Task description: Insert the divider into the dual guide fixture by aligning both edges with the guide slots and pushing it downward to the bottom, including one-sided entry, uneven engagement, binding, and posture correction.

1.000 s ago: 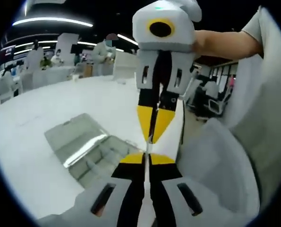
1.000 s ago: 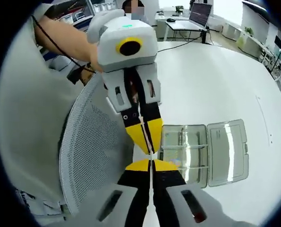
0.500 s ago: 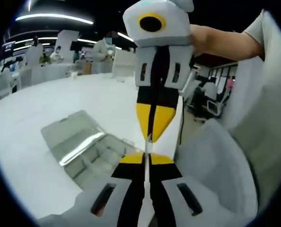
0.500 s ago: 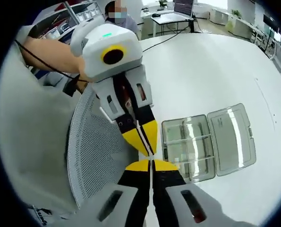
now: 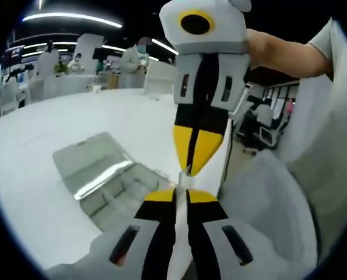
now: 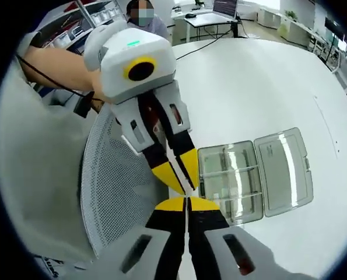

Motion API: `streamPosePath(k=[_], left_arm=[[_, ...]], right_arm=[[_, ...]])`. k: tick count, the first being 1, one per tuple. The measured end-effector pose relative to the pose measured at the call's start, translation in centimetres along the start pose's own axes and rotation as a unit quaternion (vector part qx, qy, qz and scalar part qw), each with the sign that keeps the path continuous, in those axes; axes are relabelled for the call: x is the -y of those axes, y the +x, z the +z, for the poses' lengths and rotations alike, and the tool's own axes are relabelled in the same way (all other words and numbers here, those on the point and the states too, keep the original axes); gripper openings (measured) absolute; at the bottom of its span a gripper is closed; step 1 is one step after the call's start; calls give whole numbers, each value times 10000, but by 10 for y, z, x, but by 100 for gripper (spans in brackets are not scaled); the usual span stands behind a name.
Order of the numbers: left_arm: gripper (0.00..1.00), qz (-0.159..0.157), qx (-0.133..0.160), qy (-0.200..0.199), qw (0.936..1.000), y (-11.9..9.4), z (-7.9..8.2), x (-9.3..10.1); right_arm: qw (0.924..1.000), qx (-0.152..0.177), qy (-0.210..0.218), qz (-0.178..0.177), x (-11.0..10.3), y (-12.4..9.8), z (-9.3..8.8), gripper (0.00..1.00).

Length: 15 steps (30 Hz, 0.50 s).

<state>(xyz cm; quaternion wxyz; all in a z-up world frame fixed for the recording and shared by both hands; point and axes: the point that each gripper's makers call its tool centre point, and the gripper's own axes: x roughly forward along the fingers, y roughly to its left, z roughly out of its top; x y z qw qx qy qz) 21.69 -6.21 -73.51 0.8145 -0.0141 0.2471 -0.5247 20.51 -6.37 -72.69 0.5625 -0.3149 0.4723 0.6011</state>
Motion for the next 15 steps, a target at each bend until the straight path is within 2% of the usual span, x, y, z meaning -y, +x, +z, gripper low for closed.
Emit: streamPosePath(k=[11, 15], left_arm=[[9, 294, 2, 24, 9996, -11, -3, -11], [12, 362, -70, 198, 9991, -14, -5, -10]], right_arm=[[9998, -152, -61, -130, 9, 0, 3, 0], [9996, -199, 41, -202, 16, -1, 4, 0]])
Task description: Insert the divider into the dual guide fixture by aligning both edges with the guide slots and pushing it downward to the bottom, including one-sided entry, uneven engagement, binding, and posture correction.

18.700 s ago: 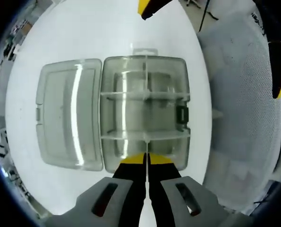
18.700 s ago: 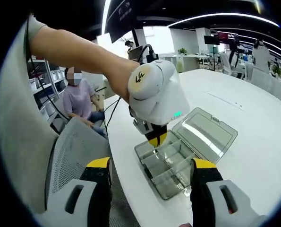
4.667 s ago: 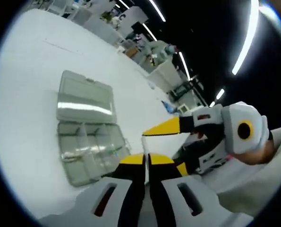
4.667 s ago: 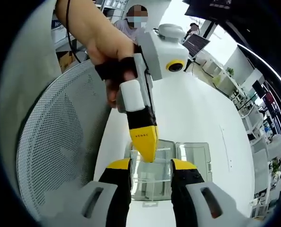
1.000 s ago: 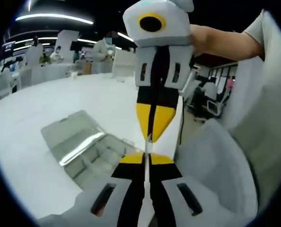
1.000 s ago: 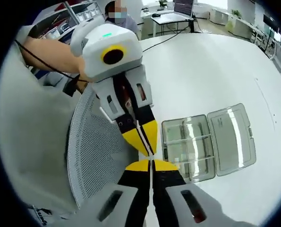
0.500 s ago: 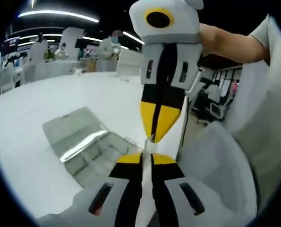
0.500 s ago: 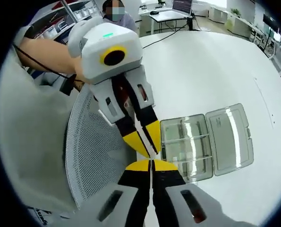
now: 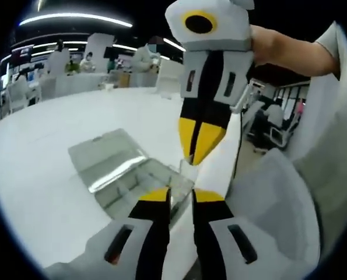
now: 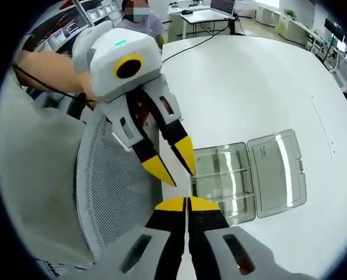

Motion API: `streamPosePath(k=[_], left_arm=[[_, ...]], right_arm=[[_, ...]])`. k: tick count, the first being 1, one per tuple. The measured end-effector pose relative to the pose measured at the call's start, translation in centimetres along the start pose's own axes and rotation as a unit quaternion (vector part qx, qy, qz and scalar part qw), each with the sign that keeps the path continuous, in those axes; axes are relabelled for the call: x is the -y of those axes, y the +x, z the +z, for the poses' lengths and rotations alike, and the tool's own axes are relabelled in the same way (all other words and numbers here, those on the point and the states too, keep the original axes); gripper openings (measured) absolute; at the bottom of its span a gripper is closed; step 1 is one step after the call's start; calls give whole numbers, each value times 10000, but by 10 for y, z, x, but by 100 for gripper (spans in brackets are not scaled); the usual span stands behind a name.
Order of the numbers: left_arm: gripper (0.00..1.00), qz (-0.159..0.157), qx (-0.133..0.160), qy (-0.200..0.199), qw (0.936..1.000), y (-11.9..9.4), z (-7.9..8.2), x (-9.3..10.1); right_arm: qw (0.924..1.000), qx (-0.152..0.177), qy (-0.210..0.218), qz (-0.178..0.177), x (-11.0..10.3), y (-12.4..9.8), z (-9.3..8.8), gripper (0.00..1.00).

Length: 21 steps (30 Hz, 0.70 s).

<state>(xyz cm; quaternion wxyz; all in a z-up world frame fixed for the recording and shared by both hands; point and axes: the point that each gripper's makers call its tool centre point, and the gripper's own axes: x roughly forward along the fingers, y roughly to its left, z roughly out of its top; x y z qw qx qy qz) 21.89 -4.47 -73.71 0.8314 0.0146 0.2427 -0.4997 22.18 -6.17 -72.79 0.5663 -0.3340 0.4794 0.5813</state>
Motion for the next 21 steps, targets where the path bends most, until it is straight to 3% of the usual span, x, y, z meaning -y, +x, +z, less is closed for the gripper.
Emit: streamPosePath(k=[6, 17, 21], left_arm=[[12, 23, -26, 122, 9999, -2, 3, 7], [16, 243, -3, 178, 9995, -7, 6, 0], [24, 313, -7, 113, 9994, -8, 6, -2]], right_arm=[[9999, -47, 106, -90, 8, -1, 2, 0], [9998, -125, 97, -89, 9, 1, 5, 0], [9998, -159, 66, -120, 11, 2, 6, 0]])
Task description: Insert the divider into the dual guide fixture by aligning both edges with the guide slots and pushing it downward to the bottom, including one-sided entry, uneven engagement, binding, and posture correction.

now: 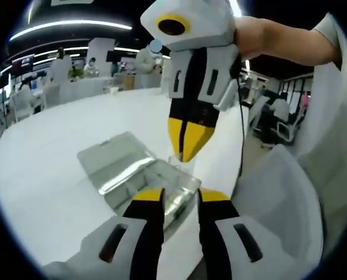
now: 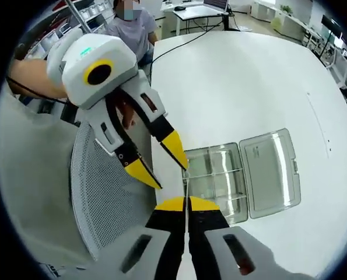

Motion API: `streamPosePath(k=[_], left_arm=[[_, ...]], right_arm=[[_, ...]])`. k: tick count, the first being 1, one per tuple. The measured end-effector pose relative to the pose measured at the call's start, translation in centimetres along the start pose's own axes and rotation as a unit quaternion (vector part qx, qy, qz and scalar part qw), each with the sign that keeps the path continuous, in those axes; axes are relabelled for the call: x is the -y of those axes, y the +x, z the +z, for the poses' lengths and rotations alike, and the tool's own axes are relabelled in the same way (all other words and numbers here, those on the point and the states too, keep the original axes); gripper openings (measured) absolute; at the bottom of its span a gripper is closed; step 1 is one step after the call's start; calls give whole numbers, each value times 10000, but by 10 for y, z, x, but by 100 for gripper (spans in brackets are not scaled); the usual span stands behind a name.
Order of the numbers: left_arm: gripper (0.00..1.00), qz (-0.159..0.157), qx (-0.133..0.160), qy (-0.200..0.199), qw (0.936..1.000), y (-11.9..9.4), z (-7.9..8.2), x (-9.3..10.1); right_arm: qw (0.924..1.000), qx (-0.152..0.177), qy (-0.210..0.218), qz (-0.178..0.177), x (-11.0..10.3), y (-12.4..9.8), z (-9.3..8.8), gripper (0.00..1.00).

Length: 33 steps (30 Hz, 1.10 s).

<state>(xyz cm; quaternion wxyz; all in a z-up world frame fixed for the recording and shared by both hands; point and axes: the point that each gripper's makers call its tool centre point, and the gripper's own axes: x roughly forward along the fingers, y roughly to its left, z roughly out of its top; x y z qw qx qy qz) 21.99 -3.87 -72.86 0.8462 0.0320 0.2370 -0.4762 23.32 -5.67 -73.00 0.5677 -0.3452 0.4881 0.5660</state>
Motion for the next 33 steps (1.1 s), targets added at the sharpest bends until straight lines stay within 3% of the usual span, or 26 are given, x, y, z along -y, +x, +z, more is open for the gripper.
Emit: streamPosePath(k=[20, 33], left_arm=[[49, 297, -118, -253, 9992, -8, -10, -9], [57, 403, -191, -483, 9978, -9, -19, -15]], right_arm=[[9985, -381, -302, -258, 24, 19, -2, 0], [9970, -527, -453, -353, 33, 29, -9, 0]])
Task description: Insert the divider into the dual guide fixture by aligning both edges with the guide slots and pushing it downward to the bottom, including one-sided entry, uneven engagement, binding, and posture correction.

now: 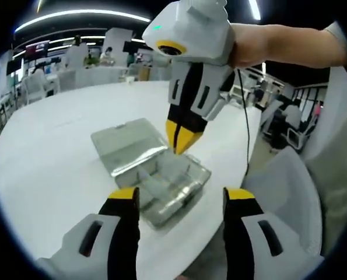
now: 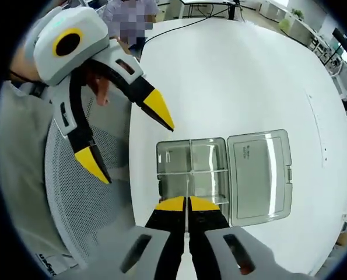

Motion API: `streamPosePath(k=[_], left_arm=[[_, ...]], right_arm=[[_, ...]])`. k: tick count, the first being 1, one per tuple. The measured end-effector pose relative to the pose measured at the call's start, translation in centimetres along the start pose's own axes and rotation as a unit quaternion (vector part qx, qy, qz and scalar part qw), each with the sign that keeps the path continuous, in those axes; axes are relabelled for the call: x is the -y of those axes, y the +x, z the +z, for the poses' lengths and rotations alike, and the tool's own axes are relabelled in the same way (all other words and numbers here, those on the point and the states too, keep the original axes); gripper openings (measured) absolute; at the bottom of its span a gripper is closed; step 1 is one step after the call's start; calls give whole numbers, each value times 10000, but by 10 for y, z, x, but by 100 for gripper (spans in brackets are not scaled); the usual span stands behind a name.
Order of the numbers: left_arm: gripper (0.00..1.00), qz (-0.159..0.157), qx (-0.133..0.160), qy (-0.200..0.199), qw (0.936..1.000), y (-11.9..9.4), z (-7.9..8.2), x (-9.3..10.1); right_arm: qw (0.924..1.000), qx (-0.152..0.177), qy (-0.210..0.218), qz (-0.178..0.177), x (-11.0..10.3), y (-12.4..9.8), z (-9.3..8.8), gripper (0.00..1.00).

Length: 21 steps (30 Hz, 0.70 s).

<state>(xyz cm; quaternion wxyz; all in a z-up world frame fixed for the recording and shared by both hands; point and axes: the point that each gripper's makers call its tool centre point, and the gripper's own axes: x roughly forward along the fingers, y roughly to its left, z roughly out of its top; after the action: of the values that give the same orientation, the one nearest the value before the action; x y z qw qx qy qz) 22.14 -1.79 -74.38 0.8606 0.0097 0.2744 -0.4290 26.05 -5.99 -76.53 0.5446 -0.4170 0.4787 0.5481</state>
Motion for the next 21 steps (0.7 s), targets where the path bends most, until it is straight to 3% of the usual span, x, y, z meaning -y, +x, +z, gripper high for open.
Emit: streamPosePath(k=[21], left_arm=[[59, 23, -59, -133, 9999, 0, -4, -3]], right_arm=[[9997, -114, -194, -118, 7, 11, 0, 0]])
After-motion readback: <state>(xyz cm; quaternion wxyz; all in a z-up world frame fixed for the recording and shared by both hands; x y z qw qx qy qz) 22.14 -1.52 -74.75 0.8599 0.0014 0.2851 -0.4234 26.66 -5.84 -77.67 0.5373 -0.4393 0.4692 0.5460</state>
